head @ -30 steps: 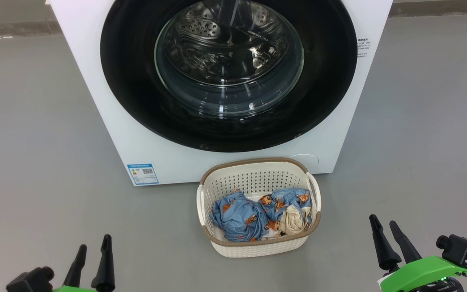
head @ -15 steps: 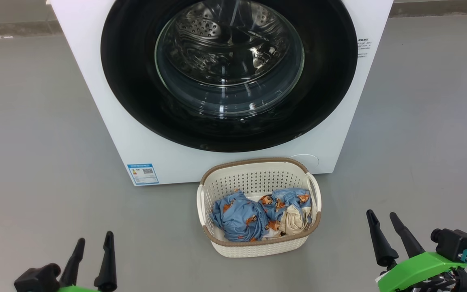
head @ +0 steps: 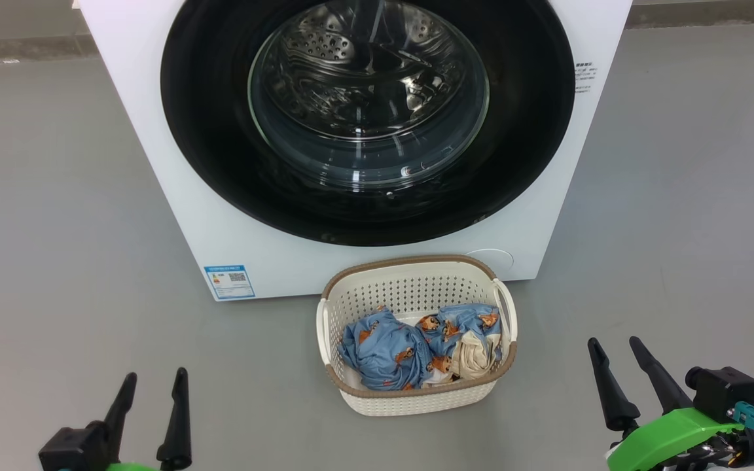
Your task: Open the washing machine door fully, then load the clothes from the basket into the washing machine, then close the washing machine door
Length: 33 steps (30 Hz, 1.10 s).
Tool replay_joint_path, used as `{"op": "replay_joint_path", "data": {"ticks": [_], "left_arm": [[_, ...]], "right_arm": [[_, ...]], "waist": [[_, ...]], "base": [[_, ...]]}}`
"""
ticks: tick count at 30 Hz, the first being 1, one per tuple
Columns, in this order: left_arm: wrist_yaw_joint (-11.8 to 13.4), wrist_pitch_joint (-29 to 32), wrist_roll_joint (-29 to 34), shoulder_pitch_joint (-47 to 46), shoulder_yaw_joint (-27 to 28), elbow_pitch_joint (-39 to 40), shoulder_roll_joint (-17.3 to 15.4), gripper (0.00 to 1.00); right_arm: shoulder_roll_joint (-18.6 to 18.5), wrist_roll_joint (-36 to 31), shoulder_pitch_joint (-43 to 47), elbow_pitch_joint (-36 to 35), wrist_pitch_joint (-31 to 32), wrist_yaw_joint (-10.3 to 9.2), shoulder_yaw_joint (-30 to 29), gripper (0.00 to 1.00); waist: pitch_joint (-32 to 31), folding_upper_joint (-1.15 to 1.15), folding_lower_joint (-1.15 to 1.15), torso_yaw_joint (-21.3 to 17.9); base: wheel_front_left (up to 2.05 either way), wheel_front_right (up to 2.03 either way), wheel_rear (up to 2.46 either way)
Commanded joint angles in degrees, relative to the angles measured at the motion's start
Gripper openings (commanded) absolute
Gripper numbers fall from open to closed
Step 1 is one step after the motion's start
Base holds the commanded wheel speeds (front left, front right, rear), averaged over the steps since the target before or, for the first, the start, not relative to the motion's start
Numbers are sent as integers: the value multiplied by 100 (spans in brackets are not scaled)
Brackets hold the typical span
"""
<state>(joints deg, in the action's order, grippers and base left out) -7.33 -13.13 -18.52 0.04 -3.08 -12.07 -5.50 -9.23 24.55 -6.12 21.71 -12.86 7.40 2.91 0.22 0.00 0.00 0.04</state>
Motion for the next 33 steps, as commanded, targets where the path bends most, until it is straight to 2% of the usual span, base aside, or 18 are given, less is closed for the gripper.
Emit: {"op": "replay_joint_path", "data": {"ticks": [1,8,26,33], "left_arm": [[-14,-87,204,-162,159,177,-128,100],[-15,-186,541,-174,137,192,-167,100],[-15,-186,221,-204,177,6,-158,100],[-15,-186,440,-207,213,-21,-171,100]], "right_arm": [[-100,-186,-236,-133,-115,8,137,100],[-117,-508,-246,-109,-214,9,126,100],[8,-511,-83,-150,-214,9,-124,100],[28,-504,-65,-159,-214,9,-136,100]], "waist": [[1,0,0,-7],[9,0,0,-19],[8,0,0,-43],[-13,0,0,-51]], "base": [[0,0,0],[0,0,0],[0,0,0],[3,3,-6]]}}
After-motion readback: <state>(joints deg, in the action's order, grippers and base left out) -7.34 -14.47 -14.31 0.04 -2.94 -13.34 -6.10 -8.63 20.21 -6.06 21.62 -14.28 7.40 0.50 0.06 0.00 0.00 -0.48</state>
